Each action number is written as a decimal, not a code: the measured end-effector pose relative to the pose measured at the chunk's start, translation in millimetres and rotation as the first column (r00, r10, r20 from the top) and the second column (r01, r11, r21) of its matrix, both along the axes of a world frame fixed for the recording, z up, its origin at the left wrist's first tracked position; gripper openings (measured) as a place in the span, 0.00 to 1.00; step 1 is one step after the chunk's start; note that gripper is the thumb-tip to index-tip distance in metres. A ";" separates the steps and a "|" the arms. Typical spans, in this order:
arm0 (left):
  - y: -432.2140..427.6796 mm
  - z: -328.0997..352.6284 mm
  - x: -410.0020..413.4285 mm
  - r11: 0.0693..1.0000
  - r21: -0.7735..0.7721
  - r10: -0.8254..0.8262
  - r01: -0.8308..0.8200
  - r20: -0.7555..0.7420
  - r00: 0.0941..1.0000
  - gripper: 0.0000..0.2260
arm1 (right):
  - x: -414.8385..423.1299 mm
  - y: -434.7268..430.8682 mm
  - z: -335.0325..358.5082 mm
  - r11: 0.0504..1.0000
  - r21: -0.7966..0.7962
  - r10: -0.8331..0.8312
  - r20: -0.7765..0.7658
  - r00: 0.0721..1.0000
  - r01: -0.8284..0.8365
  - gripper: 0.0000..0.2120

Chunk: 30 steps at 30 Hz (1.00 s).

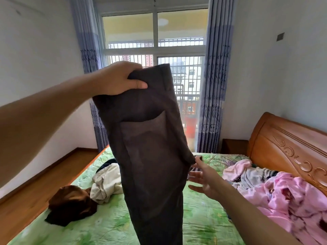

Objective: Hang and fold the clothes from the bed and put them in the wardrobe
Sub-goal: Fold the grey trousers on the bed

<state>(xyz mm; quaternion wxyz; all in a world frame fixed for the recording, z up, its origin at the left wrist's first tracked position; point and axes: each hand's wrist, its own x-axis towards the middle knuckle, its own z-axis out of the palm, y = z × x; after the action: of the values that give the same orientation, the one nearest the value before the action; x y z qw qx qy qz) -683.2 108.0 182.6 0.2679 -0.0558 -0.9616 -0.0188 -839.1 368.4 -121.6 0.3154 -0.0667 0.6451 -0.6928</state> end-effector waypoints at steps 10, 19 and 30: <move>8.9 -5.2 18.0 0.997 -0.015 0.077 -0.077 0.004 0.997 0.11 | 6.1 -15.5 1.3 0.995 -0.096 0.021 0.026 0.999 -0.018 0.10; 54.1 -2.8 35.6 0.991 0.017 0.136 -0.136 0.035 0.990 0.07 | 3.7 4.7 11.3 0.932 -0.319 0.238 0.176 0.955 -0.173 0.03; 81.9 -17.4 43.0 0.949 0.147 0.265 -0.280 0.113 0.958 0.23 | -30.7 85.6 28.5 0.958 0.023 0.270 -0.415 0.869 -0.287 0.04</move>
<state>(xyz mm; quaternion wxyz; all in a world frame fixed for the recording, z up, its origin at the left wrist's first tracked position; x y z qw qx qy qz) -640.2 189.9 165.2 0.2273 0.1005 -0.9667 -0.0617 -869.8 454.0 -93.2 0.2669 -0.3104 0.6668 -0.6227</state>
